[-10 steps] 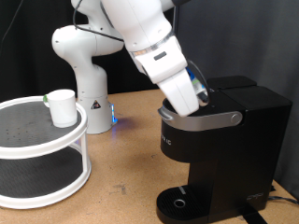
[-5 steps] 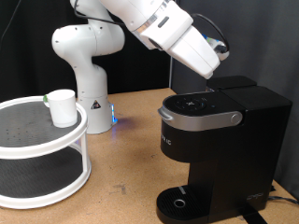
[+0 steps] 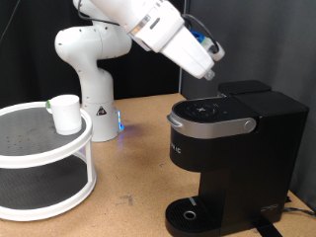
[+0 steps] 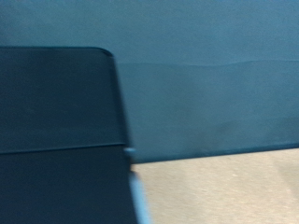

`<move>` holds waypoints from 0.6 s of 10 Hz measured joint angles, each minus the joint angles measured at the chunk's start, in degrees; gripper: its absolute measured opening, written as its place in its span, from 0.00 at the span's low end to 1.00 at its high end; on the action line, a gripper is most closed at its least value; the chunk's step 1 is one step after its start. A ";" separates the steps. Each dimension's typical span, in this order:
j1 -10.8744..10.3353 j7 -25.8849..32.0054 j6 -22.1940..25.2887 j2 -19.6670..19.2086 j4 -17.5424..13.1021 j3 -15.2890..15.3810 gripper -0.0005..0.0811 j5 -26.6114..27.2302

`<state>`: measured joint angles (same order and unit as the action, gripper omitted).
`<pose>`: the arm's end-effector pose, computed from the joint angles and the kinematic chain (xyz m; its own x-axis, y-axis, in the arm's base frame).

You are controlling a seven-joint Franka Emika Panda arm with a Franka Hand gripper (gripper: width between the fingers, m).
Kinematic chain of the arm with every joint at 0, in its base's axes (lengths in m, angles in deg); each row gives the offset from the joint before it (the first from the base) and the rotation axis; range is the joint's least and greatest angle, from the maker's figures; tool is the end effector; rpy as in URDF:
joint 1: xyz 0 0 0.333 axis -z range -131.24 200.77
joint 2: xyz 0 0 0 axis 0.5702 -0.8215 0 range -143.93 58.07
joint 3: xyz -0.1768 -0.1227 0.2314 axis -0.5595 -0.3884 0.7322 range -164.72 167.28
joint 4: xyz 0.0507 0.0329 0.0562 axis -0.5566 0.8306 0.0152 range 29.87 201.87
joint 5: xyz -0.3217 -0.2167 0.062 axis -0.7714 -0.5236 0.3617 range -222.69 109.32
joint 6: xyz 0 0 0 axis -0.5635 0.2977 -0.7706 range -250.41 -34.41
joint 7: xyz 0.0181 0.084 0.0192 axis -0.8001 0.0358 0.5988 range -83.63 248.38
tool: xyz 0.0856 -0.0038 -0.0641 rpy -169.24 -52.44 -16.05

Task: Make a cup of coffee with the keurig machine

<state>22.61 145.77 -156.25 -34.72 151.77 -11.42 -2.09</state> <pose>0.5186 0.0301 0.4669 0.7454 0.3070 0.5917 0.6273 -0.6235 -0.4666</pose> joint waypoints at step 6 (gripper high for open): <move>2.03 -1.43 11.88 5.41 3.30 -2.17 0.01 -8.12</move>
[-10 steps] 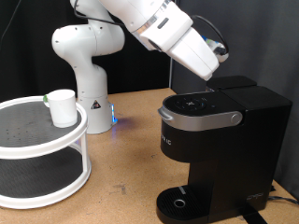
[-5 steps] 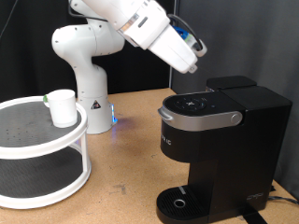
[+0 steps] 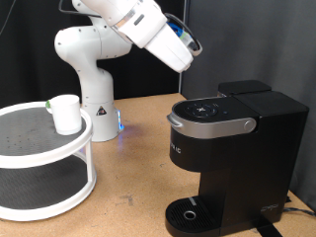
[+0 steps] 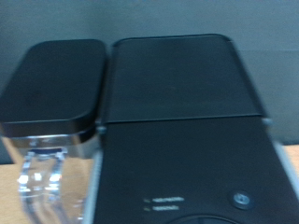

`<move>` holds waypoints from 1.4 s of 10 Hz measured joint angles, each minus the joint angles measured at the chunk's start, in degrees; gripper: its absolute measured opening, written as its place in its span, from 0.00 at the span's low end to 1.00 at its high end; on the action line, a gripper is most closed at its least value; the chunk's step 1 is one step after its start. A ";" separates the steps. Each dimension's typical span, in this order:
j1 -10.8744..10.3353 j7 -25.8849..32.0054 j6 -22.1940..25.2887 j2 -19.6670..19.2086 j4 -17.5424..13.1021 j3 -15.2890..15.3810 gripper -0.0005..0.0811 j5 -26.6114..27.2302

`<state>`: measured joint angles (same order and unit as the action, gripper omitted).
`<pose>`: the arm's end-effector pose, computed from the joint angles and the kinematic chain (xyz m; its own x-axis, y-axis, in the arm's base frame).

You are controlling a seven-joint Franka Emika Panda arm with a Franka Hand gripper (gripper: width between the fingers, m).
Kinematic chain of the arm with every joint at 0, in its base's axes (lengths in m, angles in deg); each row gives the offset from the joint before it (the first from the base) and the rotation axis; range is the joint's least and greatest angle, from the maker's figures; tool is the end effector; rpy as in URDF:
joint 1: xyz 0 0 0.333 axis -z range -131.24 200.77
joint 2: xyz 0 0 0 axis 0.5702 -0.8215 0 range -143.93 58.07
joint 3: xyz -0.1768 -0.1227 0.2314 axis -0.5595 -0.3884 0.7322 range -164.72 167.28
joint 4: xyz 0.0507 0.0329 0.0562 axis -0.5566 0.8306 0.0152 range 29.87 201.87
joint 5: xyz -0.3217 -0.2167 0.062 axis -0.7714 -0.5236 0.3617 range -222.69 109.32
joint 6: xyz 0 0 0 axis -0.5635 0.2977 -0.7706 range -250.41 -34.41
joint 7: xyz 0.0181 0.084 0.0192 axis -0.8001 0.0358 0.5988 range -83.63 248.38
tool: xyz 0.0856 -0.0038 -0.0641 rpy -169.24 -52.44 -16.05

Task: Make a cup of coffee with the keurig machine

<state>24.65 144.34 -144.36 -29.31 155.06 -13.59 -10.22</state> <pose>0.4757 0.0082 0.4715 0.7598 0.4113 0.5036 0.6473 -0.5516 -0.5261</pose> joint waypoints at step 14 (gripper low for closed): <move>9.54 -7.09 3.50 15.68 13.35 -3.85 0.01 -6.67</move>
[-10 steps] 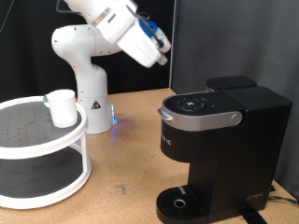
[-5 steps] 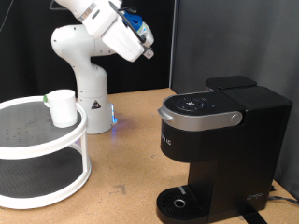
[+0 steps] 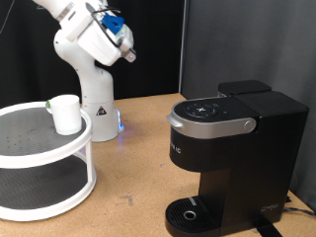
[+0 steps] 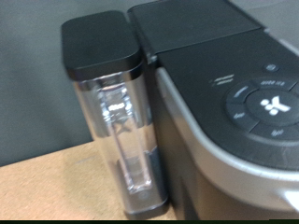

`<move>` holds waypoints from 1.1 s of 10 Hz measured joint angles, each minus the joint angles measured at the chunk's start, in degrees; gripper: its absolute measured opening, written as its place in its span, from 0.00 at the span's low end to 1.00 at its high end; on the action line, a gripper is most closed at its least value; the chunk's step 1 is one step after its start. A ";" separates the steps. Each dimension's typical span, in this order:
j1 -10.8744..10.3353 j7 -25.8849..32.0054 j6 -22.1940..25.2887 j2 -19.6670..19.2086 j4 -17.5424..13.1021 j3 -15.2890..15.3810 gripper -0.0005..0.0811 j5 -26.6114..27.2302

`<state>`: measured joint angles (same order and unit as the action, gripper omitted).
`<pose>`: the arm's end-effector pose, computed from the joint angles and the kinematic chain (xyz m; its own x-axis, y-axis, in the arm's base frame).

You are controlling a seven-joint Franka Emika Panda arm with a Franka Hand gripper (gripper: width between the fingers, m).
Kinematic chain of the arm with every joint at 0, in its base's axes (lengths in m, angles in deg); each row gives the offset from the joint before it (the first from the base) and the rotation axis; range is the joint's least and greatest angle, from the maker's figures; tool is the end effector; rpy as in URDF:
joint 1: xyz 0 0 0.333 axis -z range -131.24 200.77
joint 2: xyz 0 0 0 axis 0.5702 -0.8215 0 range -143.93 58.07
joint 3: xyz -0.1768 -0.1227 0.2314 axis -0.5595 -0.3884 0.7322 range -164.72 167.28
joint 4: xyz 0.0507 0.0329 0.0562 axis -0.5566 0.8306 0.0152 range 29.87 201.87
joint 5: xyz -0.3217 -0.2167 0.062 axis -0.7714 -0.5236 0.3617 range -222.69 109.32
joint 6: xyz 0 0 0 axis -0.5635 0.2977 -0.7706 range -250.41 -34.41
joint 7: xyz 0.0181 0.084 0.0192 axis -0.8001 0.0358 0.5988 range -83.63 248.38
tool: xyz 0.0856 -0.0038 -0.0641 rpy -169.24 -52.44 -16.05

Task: Make a cup of coffee with the keurig machine

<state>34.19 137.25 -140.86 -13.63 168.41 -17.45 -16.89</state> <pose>0.3793 -0.0770 0.4699 0.8698 0.2392 0.4316 0.4738 -0.6490 -0.5952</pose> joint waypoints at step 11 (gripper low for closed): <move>7.90 0.25 4.83 10.30 6.35 -5.13 0.01 -4.79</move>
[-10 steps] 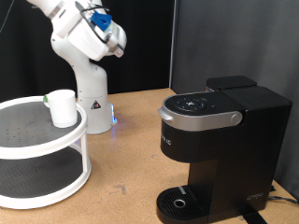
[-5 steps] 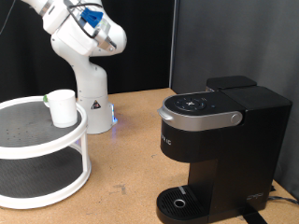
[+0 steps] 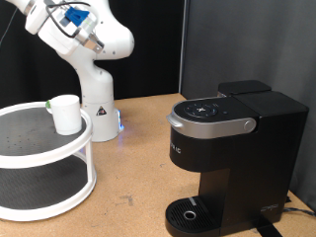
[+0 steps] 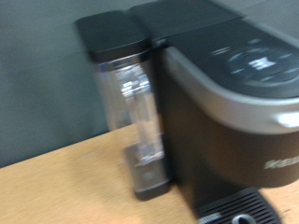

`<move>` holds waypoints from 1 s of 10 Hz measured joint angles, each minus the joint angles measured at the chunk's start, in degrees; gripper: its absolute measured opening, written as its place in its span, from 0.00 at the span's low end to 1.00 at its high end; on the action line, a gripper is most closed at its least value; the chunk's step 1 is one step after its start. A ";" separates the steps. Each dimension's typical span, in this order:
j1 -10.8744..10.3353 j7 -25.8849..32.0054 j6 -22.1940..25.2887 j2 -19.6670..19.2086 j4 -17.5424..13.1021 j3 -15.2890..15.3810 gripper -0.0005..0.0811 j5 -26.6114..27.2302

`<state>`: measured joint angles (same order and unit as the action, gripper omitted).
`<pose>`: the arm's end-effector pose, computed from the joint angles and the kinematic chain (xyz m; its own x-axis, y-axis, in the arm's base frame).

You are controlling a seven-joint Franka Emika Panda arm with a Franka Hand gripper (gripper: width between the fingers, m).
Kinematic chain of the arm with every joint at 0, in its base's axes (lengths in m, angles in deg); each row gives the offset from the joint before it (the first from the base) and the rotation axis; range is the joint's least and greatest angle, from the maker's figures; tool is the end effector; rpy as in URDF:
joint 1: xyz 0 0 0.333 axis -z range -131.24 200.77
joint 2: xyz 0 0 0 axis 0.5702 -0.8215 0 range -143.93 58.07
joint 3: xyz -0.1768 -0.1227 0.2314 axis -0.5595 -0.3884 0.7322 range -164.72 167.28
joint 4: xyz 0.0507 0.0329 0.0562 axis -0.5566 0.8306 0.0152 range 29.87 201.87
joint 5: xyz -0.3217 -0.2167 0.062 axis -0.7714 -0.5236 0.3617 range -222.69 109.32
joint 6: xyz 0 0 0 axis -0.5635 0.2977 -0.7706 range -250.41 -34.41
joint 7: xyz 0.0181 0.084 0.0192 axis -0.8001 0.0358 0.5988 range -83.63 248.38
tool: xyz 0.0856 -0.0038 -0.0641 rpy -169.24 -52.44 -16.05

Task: Make a cup of coffee with the keurig machine

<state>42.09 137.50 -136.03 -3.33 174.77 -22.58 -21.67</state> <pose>0.3069 -0.1327 0.4706 0.8794 0.1378 0.4556 0.4231 -0.6649 -0.6155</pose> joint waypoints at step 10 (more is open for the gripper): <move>7.92 4.47 5.90 10.17 3.04 -7.89 0.01 -7.07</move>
<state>50.01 141.97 -130.13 6.83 177.81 -30.46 -28.74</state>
